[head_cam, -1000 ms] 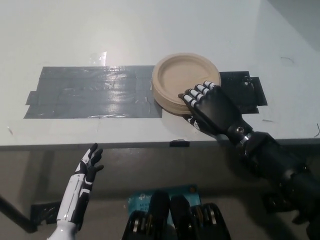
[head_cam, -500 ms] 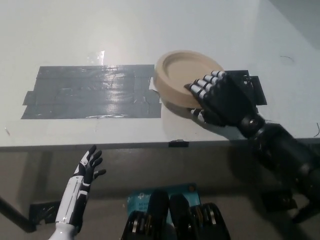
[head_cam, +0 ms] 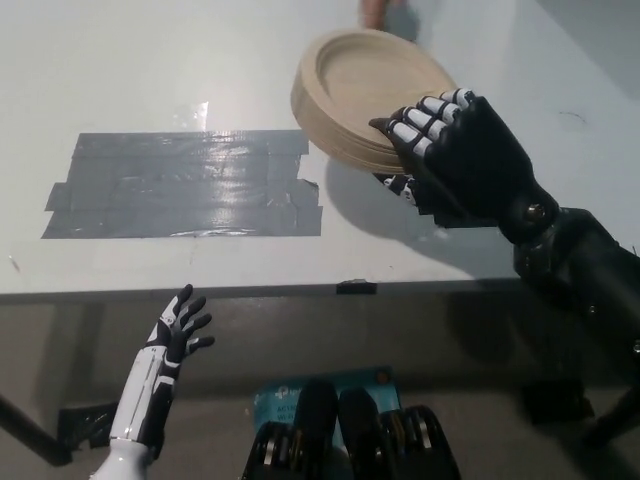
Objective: A stack of plates is kept in the middle of the desk close to the robot and the robot grabs the stack with its right hand, picks it up and hands it to a person.
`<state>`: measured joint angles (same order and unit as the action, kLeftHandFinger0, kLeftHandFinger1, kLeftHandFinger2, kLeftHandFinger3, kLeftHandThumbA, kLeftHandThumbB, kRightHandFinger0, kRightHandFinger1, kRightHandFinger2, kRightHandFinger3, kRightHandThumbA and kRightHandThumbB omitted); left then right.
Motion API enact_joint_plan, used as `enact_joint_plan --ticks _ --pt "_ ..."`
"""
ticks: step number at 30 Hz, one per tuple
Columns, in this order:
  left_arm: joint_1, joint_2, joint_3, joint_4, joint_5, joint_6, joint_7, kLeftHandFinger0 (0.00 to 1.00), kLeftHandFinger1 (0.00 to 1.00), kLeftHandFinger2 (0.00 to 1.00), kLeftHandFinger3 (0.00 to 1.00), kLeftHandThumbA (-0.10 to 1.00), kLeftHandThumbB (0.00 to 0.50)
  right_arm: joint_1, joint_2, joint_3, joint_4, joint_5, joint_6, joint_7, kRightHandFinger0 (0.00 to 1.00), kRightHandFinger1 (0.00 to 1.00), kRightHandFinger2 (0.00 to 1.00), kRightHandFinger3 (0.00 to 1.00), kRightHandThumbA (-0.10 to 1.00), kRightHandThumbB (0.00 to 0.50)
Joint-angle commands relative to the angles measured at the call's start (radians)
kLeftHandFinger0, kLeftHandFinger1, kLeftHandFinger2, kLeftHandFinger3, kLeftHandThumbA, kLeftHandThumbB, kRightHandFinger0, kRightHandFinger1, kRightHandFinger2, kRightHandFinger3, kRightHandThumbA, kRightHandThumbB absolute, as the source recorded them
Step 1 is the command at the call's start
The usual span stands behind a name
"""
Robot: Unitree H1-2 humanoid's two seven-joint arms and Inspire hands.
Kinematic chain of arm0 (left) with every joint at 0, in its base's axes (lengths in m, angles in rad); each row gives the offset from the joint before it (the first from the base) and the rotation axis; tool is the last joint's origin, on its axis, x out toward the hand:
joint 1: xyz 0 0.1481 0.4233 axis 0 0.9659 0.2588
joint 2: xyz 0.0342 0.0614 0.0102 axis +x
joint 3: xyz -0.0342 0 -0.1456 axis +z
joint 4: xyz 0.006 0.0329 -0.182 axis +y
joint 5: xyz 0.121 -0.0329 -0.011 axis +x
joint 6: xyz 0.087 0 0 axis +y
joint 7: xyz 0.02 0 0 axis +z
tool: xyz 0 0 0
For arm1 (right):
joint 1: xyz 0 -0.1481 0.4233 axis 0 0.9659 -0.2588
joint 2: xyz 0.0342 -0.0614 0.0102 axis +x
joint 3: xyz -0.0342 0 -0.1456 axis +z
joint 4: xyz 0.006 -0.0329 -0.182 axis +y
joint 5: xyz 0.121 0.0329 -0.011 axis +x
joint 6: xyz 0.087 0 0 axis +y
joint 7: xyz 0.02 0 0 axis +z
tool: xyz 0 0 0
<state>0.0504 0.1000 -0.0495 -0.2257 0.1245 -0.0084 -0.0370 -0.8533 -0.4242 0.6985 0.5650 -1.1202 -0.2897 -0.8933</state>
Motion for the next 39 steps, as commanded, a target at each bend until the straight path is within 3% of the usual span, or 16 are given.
enact_joint_plan --ticks 1,4,16,18,19,20,21,22,23,24,26,29,30,39 --pt "-0.012 0.008 -0.008 -0.018 -0.010 -0.011 -0.020 0.83 0.90 0.95 1.00 1.00 0.000 -0.035 -0.001 -0.044 -0.048 0.012 -0.008 0.047 0.00 0.00 0.07 0.05 -0.10 0.348" --pt "-0.017 0.008 -0.007 -0.019 -0.011 -0.011 -0.019 0.82 0.90 0.95 1.00 1.00 0.000 -0.054 0.019 -0.037 -0.004 -0.002 -0.012 0.032 0.00 0.00 0.00 0.05 -0.10 0.342" --pt "-0.018 0.007 -0.007 -0.023 0.003 -0.006 -0.022 0.80 0.88 0.95 1.00 1.00 0.000 -0.196 0.111 -0.011 0.308 -0.030 -0.024 -0.085 0.00 0.00 0.00 0.07 -0.10 0.295" --pt "-0.019 0.007 -0.008 -0.022 0.000 -0.006 -0.025 0.80 0.89 0.95 1.00 1.00 0.000 -0.217 0.122 -0.020 0.351 -0.010 -0.008 -0.028 0.00 0.01 0.20 0.17 -0.10 0.266" --pt "-0.019 0.007 -0.008 -0.023 -0.001 -0.006 -0.026 0.80 0.89 0.95 1.00 1.00 0.000 -0.218 0.125 -0.027 0.356 0.003 -0.006 0.003 0.00 0.06 0.35 0.33 -0.10 0.269" --pt "-0.019 0.008 -0.009 -0.023 -0.001 -0.007 -0.026 0.80 0.89 0.95 1.00 1.00 0.000 -0.220 0.128 -0.035 0.363 0.020 -0.001 0.048 0.19 0.30 0.58 0.61 0.00 0.309" --pt "-0.018 0.008 -0.009 -0.025 0.000 -0.006 -0.027 0.80 0.89 0.95 1.00 1.00 0.000 -0.215 0.135 -0.063 0.363 0.071 0.011 0.159 0.42 0.50 0.74 0.86 0.15 0.373" --pt "-0.021 0.009 -0.008 -0.025 -0.001 -0.005 -0.029 0.79 0.88 0.94 1.00 1.00 0.000 -0.204 0.137 -0.085 0.341 0.111 0.031 0.270 0.91 0.94 1.00 1.00 0.34 0.468" --pt "-0.021 0.010 -0.007 -0.024 -0.001 -0.005 -0.030 0.79 0.88 0.94 1.00 1.00 0.000 -0.202 0.138 -0.090 0.336 0.117 0.035 0.294 0.91 0.94 1.00 1.00 0.34 0.468" --pt "-0.022 0.009 -0.006 -0.028 -0.004 0.000 -0.032 0.80 0.88 0.94 1.00 1.00 0.000 -0.186 0.136 -0.098 0.298 0.125 0.077 0.384 1.00 1.00 1.00 1.00 0.51 0.497" --pt "-0.022 0.010 -0.004 -0.035 -0.009 0.009 -0.036 0.79 0.87 0.93 1.00 1.00 0.000 -0.159 0.134 -0.110 0.239 0.133 0.132 0.482 1.00 1.00 1.00 1.00 0.63 0.500" --pt "-0.022 0.009 -0.004 -0.035 -0.010 0.010 -0.037 0.78 0.86 0.93 1.00 1.00 0.000 -0.141 0.130 -0.121 0.201 0.139 0.146 0.512 1.00 1.00 1.00 1.00 0.67 0.500" --pt "-0.021 0.008 -0.005 -0.036 -0.011 0.013 -0.037 0.79 0.86 0.93 1.00 1.00 0.000 -0.119 0.121 -0.134 0.143 0.148 0.156 0.547 1.00 1.00 1.00 1.00 0.77 0.500" --pt "-0.019 0.007 -0.007 -0.028 0.002 -0.003 -0.030 0.78 0.85 0.91 1.00 0.94 0.000 -0.003 0.056 -0.222 -0.245 0.317 0.196 0.825 1.00 1.00 1.00 1.00 0.91 0.500"
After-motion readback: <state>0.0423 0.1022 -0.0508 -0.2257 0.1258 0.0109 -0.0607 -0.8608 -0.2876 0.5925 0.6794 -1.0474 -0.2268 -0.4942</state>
